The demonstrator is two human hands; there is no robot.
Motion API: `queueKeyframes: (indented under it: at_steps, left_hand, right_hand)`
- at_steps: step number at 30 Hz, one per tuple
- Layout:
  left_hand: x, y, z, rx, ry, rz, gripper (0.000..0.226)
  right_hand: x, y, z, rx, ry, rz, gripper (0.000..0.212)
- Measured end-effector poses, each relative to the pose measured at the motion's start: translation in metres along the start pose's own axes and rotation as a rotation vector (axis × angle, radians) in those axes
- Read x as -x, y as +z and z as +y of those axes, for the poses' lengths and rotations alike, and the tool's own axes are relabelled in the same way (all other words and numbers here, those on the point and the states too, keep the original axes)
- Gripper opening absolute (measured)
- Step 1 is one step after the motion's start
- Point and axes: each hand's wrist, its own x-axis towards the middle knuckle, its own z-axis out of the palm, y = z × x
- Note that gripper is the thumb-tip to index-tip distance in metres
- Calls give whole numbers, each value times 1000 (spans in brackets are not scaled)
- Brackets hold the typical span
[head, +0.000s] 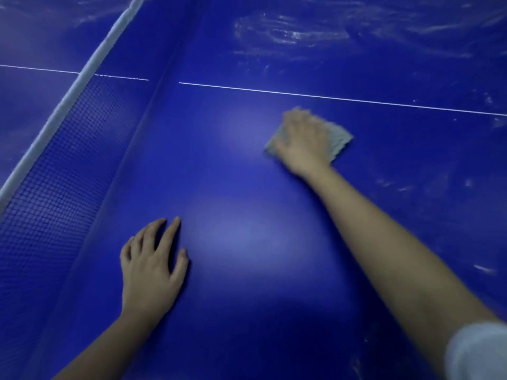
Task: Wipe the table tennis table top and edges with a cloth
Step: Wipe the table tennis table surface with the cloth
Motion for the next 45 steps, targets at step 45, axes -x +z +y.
queueKeyframes:
  at_steps: [45]
  left_hand:
    - [0, 12, -7, 93, 161, 148, 41]
  right_hand:
    - [414, -26, -68, -84, 52, -151, 67]
